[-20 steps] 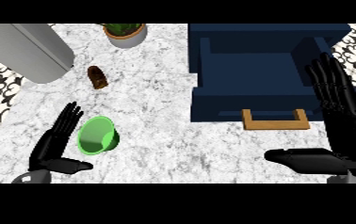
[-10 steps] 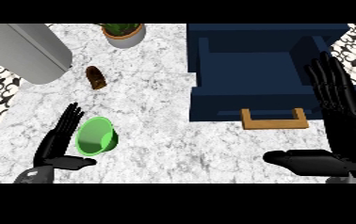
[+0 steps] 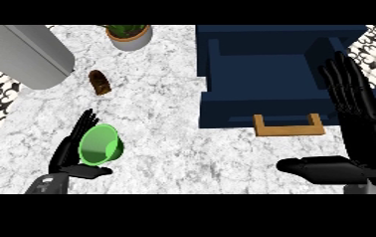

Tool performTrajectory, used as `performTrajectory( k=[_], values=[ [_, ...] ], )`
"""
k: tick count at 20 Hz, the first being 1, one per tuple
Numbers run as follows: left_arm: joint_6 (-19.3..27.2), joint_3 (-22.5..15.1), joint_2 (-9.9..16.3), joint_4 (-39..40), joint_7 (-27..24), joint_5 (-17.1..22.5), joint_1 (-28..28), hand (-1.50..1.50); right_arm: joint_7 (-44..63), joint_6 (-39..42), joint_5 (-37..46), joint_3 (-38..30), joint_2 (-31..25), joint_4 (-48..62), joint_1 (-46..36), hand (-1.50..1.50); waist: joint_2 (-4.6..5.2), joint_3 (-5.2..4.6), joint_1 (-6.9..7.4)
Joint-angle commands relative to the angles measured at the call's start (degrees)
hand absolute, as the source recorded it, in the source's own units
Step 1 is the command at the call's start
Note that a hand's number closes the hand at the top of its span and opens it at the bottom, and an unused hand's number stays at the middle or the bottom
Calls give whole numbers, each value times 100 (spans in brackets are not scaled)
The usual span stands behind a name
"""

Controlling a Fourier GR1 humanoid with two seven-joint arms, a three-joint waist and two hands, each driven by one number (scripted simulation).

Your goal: Pick up the cup, place it into the drawer and close the drawer

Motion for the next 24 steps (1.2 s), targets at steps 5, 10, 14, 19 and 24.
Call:
performTrajectory(
  k=[5,10,14,19,24],
  values=[
    [-621,-43,-130,307,-773,-29,-177,-150,-180,-54,62,21,115,115,46,-150,-3,2,6],
    [-876,-58,-314,257,-710,54,-319,-150,-151,7,-40,-120,15,170,-69,-150,0,1,5],
    [-1376,-37,-242,164,-708,195,-290,-150,-132,73,-27,-145,-53,190,43,-150,-7,2,24],
    [-1648,-143,-369,114,-564,224,-440,150,-121,47,-54,-39,59,245,-84,-150,5,-2,1],
    [-2115,-181,-449,-1,-411,392,-460,150,-274,184,-100,-149,-55,466,-13,-150,11,-3,0]
  ],
)
